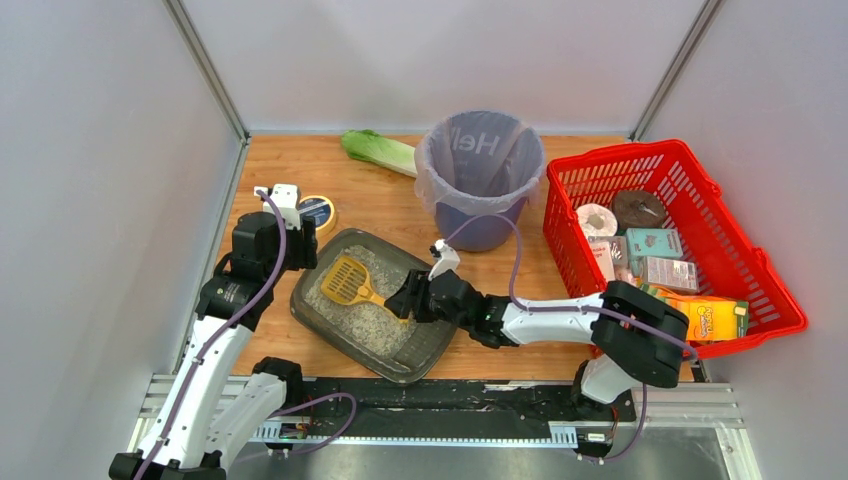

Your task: Clean the litter box

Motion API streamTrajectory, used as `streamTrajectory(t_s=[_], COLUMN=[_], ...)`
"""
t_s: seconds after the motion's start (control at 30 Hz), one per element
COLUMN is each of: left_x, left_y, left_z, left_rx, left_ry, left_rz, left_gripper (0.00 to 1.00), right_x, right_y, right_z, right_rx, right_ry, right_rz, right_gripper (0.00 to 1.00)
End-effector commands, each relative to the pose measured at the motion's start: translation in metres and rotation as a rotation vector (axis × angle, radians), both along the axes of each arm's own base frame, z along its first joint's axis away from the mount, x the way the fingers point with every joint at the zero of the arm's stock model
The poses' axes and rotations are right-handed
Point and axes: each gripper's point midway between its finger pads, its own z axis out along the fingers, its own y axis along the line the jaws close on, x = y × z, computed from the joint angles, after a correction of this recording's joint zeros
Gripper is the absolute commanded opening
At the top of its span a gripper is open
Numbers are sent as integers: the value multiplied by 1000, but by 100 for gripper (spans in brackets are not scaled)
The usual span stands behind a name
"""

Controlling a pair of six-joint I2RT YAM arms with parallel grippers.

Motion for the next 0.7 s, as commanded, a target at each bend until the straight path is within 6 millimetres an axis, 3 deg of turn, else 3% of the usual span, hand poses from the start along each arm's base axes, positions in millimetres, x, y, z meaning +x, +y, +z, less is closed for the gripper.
streamTrajectory(t_s=[0.0,0.2,0.33,0.5,0.67], left_x=[3,2,2,3,2], left_y=[-1,-1,-1,0,4], left_z=[7,9,9,9,12], left_rx=[3,0,0,0,2], left_ry=[-38,-44,-44,-47,-57], left_rz=[-7,-7,-7,-5,22], left_gripper=[66,67,67,67,72], right_x=[16,16,18,21,32], right_y=[0,5,3,-10,-36], right_z=[35,51,60,70,78], right_rx=[-36,-86,-95,-108,-160], right_ry=[-180,-293,-342,-395,-465], right_rz=[2,71,84,58,-28], right_gripper=[63,75,76,76,77])
